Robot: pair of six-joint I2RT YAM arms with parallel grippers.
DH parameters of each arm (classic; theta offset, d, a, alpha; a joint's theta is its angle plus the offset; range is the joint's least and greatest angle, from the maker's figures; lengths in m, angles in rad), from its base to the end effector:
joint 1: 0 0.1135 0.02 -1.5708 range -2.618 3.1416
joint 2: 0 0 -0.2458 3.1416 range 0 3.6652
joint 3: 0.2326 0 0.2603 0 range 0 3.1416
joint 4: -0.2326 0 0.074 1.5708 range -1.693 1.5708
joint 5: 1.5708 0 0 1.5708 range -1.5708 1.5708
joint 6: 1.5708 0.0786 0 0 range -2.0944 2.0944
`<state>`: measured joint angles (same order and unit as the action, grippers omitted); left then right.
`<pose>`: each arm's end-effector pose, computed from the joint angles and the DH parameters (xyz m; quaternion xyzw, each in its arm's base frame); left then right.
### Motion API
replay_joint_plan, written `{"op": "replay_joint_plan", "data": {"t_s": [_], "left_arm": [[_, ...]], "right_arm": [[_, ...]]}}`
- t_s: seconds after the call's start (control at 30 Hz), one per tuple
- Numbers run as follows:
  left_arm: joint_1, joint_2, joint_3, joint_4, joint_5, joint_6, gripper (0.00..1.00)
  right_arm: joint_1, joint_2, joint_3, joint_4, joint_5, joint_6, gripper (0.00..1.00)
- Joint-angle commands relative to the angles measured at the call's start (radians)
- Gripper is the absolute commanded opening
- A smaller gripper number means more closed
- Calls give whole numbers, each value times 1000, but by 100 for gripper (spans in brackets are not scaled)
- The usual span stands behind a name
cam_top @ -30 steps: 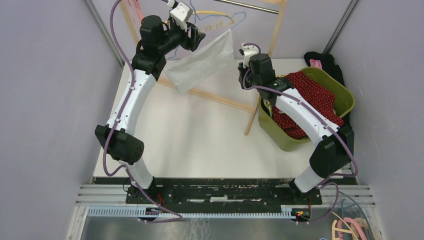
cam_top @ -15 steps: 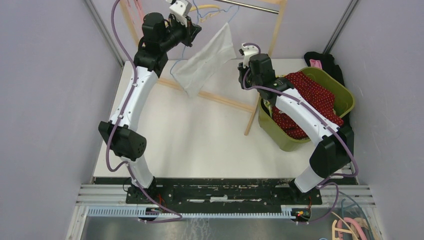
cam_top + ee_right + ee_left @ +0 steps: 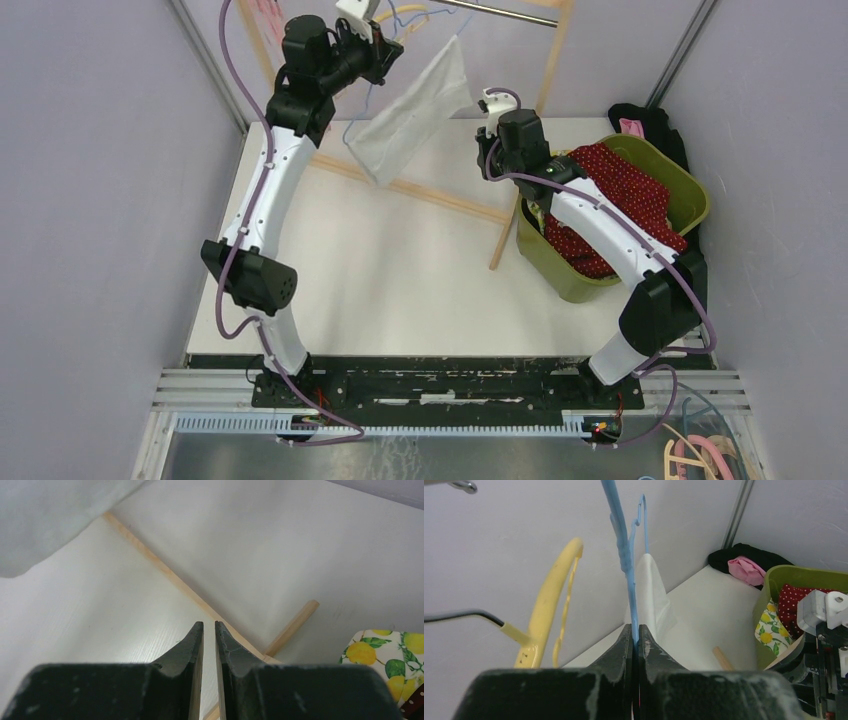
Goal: Remove the skirt from the hanger
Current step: Pick up the hanger from the clothesline.
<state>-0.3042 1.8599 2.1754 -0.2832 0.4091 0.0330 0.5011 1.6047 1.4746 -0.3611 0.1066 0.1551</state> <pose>0.4279 -0.1671 0.4895 0.2582 0.6469 -0.2351 0.6779 0.3736 0.1951 0.3140 -0.1205 0.8485 0.1221 0.5006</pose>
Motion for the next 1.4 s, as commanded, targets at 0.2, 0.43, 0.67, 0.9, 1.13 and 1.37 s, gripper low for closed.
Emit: {"op": "replay_joint_plan", "data": {"t_s": [0.2, 0.43, 0.67, 0.9, 1.13, 1.37], "left_arm": [[2, -166, -110, 168, 15, -17, 3], [4, -188, -320, 521, -24, -64, 3], [5, -83, -329, 833, -14, -154, 3], [5, -1, -293, 980, 4, -246, 3], [7, -47, -363, 997, 33, -234, 3], [7, -138, -458, 983, 33, -204, 3]], "right_arm": [[-4, -14, -11, 40, -6, 18, 19], [-3, -5, -30, 35, -13, 24, 19], [-4, -7, -46, 27, 0, 12, 19], [-4, 3, -40, 13, 24, -8, 20], [-12, 21, -31, 14, 23, -8, 20], [-13, 28, -26, 16, 13, -2, 20]]}}
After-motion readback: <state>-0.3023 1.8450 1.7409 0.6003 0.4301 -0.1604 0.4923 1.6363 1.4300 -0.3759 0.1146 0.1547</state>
